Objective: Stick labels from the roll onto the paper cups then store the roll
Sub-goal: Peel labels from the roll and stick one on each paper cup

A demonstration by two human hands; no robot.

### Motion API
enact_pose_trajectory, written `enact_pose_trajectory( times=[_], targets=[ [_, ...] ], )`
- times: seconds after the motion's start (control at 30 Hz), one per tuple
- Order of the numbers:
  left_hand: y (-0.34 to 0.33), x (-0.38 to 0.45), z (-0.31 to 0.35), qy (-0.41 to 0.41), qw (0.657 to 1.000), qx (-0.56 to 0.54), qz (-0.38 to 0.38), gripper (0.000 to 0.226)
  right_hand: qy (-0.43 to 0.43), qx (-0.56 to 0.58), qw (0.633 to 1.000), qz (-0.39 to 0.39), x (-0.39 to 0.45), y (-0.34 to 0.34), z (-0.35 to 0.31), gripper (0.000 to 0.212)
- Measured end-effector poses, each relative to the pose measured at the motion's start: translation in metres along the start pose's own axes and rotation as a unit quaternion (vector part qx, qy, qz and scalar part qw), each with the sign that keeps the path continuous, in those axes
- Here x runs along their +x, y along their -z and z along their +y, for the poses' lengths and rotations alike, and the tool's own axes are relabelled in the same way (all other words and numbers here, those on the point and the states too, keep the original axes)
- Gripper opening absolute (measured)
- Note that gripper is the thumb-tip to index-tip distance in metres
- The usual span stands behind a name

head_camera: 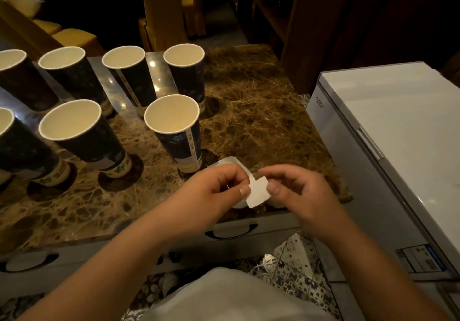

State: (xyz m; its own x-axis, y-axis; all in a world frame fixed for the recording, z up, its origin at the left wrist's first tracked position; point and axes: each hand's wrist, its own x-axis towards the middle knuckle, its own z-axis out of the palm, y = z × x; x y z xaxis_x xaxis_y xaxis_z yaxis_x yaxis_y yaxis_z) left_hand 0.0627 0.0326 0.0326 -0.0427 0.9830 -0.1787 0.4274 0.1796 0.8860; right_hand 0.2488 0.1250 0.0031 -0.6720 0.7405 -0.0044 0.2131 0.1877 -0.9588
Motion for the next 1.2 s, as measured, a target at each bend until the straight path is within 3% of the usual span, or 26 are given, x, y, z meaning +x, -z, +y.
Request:
enact_pose_trajectory(
  times=[0.07, 0.2, 0.3, 0.37, 0.57, 0.7, 0.83, 0.87, 1.0, 1.13, 1.2],
  targets=[
    [0.003, -0.002, 0.001, -0.02, 0.998, 0.052, -0.031, 0.011, -0.003, 0.017, 0.999, -0.028, 0.001, -0.002, -0.003, 0.009],
    [0.003, -0.005, 0.001, -0.014, 0.995, 0.098, 0.014, 0.011, 0.021, 0.015, 1.0, 0.015, -0.001, -0.011, -0.009, 0.014],
    [-0.002, -0.009, 0.003, 0.022, 0.993, -0.025, 0.109, 0.006, 0.037, 0.027, 0.998, 0.053, -0.002, -0.015, -0.014, 0.012],
    [-0.003, -0.013, 0.007, 0.049, 0.984, -0.125, 0.114, 0.015, 0.053, 0.031, 0.995, 0.074, -0.002, -0.019, -0.02, 0.013],
    [0.006, -0.039, 0.01, -0.004, 0.982, -0.105, 0.155, 0.001, 0.113, -0.003, 0.991, 0.069, -0.001, -0.032, -0.042, 0.008],
    [0.023, -0.061, 0.012, -0.023, 0.974, -0.051, 0.221, 0.007, 0.183, -0.096, 0.976, 0.076, 0.012, -0.055, -0.061, 0.018],
    [0.052, -0.086, 0.003, -0.023, 0.96, -0.047, 0.276, 0.011, 0.166, -0.116, 0.976, 0.075, 0.031, -0.085, -0.086, 0.052],
    [0.061, -0.094, -0.001, -0.026, 0.958, -0.051, 0.282, 0.011, 0.163, -0.103, 0.98, 0.057, 0.035, -0.092, -0.094, 0.051],
    [0.098, -0.123, -0.016, -0.03, 0.951, -0.054, 0.302, 0.009, 0.203, -0.072, 0.976, -0.02, 0.046, -0.13, -0.125, 0.016],
    [0.142, -0.152, -0.034, -0.024, 0.93, -0.073, 0.36, 0.01, 0.216, -0.068, 0.973, -0.035, 0.06, -0.181, -0.154, 0.003],
    [0.168, -0.166, -0.045, -0.023, 0.915, -0.11, 0.387, 0.012, 0.232, -0.064, 0.97, -0.041, 0.069, -0.209, -0.172, 0.009]
  ],
)
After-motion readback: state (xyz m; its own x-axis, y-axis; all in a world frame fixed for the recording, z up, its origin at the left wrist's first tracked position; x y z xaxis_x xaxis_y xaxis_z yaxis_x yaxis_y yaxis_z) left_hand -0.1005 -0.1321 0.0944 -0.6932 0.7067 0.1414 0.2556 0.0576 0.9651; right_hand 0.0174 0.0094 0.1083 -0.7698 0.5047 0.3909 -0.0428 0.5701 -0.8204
